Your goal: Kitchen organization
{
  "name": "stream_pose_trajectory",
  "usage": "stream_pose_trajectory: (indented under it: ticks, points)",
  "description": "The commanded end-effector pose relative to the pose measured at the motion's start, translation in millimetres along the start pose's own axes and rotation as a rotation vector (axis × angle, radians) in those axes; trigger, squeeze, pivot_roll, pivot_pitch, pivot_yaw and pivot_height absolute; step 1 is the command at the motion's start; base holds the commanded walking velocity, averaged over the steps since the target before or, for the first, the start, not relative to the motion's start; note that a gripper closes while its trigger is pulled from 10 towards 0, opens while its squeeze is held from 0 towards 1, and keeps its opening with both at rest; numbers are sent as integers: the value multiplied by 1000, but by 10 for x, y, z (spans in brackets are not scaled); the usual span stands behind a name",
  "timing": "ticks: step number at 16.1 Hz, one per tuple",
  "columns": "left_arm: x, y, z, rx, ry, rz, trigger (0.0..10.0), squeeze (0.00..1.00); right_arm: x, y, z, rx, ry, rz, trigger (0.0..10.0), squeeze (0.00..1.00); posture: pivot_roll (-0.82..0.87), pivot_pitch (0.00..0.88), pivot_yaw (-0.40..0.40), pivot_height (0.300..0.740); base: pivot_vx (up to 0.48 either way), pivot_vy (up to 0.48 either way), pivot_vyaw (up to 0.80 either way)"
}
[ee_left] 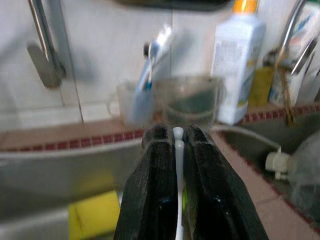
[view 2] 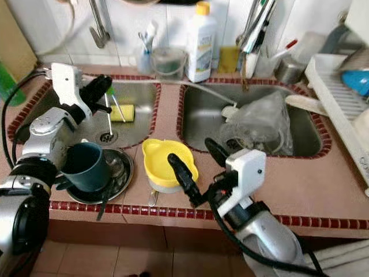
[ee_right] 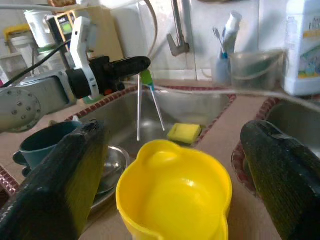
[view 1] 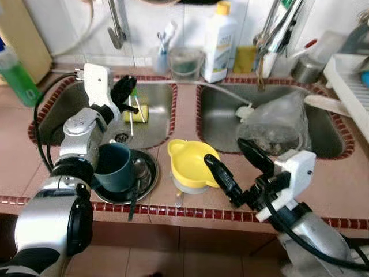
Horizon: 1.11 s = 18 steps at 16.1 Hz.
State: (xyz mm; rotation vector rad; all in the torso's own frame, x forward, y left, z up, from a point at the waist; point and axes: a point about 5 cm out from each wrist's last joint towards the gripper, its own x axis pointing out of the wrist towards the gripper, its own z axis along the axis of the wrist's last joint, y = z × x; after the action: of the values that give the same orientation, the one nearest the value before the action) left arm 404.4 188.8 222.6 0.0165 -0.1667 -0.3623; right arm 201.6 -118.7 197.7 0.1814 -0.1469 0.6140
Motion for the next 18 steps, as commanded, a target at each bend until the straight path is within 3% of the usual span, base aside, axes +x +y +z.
stream_pose_trajectory:
  ticks: [1,9,18]
  points:
    - [21,54,90,11,8,-4,10000,0,-32,48,34,4,0,6,10000,0,-149,219,61,740,0,0,0]
    - [54,130,254,34,4,-21,10000,0,-86,74,53,22,18,0,10000,0,-149,231,68,740,0,0,0]
    - [-109,370,207,95,84,-6,10000,0,-88,148,188,39,-10,78,10000,0,-144,231,70,740,0,0,0]
